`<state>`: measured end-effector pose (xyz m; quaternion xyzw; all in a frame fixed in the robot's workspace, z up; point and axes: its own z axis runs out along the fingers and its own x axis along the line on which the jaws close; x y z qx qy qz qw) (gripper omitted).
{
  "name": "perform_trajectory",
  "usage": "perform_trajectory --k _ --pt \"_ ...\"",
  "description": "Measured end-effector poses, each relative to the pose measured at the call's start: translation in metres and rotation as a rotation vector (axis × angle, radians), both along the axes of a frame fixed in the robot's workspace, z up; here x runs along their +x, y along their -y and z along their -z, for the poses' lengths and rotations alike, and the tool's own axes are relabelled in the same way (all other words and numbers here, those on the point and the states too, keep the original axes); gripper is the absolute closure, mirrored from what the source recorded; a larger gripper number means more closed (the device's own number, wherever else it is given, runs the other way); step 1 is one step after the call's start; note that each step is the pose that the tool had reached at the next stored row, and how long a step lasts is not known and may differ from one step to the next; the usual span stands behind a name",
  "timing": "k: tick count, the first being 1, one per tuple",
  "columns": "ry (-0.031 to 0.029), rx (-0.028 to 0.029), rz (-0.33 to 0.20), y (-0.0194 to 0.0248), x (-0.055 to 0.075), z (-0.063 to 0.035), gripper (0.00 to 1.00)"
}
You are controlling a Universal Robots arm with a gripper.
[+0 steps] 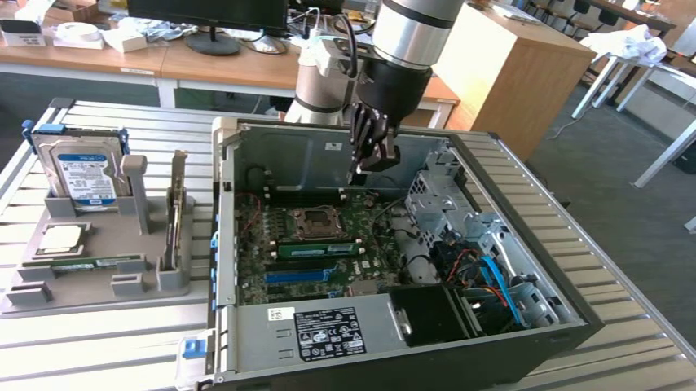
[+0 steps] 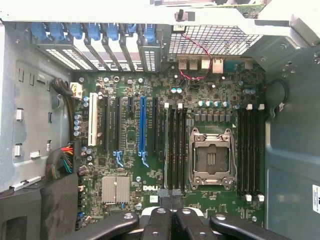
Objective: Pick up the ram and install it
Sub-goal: 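Press down the ram until it locks into place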
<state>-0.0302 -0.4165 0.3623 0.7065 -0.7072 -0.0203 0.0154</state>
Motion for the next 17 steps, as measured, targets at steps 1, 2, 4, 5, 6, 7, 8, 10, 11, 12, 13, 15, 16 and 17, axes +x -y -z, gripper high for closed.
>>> perform_trajectory --k 1,2,4,5,6,7,8,10,11,12,13,15,16,17 --pt "0.0 0.0 0.0 0.0 0.0 0.0 0.9" --pt "0.0 0.0 0.0 0.0 0.0 0.0 0.9" --pt "0.0001 0.0 0.0 0.0 0.0 0.0 0.9" --pt "0.0 0.0 0.0 0.0 0.0 0.0 0.9" --pt "0.0008 0.0001 0.0 0.0 0.0001 0.0001 0.9" --pt "0.0011 0.0 0.0 0.0 0.0002 0.0 0.9" --pt "0.0014 0.0001 0.0 0.0 0.0003 0.0001 0.9" --pt "0.0018 0.0 0.0 0.0 0.001 0.0001 0.9" --pt "0.0022 0.0 0.0 0.0 0.0014 0.0 0.9" --pt "0.0026 0.0 0.0 0.0 0.0019 0.0001 0.9" --pt "0.003 -0.0001 0.0 0.0 0.0027 0.0 0.9" --pt "0.0039 -0.0001 0.0 0.0 0.0043 0.0001 0.9" --pt "0.0044 0.0 0.0 0.0 0.0051 0.0001 0.9" --pt "0.0048 0.0 0.0 0.0 0.0061 0.0001 0.9"
